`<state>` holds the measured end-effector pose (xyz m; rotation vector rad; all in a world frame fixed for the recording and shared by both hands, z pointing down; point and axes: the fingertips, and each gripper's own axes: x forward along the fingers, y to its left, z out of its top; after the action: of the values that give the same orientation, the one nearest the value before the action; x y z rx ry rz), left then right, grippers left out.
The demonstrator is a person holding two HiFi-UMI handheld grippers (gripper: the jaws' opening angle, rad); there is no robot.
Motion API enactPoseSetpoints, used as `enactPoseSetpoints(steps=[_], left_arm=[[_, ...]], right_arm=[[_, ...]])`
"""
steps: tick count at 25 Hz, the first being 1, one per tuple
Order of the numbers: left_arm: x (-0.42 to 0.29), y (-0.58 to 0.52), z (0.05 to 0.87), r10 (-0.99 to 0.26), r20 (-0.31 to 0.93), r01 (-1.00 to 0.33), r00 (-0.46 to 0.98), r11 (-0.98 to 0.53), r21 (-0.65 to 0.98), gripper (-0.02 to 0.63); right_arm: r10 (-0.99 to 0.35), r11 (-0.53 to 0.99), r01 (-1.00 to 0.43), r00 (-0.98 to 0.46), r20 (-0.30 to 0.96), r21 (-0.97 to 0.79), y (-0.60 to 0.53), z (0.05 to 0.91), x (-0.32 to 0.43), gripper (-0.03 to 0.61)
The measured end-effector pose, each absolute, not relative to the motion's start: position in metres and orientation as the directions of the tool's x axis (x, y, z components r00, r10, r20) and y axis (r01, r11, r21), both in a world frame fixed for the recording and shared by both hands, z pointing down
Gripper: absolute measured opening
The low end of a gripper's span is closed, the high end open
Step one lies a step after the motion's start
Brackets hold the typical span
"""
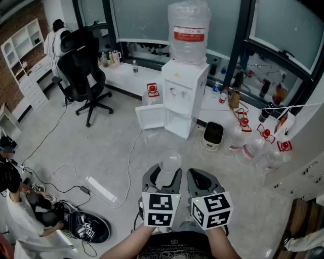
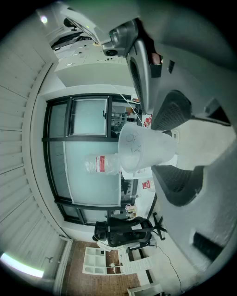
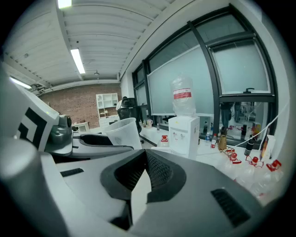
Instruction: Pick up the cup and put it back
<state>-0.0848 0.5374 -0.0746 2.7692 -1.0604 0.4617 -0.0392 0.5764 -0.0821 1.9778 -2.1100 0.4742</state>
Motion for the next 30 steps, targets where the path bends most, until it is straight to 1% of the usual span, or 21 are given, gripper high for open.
enactPoseSetpoints(steps=[11,19,24,30], left_arm=[[-0.093,0.527,-0.07,-0.606,0.345,-0.652,0.717,-0.758,0.024,0.241],[-0.083,0.509,-0.061,-0.612,0.367,-0.662,0.701,-0.75,0.015,0.241],[-0.06,0.481,-0.055,-0.632,0.374,-0.684,0.679,-0.729,0.011,0.241],[-0.011,0.443,-0.047,-0.652,0.397,-0.706,0.646,-0.708,-0.013,0.241]], right_arm=[[-0.927,0.027,-0.996,-0.055,0.371,-0.08,0.567,-0.083,-0.048,0.021],[-0.921,0.052,-0.995,-0.082,0.381,-0.089,0.548,-0.073,-0.039,0.021],[-0.917,0.084,-0.991,-0.119,0.382,-0.107,0.521,-0.064,-0.013,0.021],[-0.904,0.138,-0.982,-0.178,0.388,-0.128,0.476,-0.055,0.034,0.021]])
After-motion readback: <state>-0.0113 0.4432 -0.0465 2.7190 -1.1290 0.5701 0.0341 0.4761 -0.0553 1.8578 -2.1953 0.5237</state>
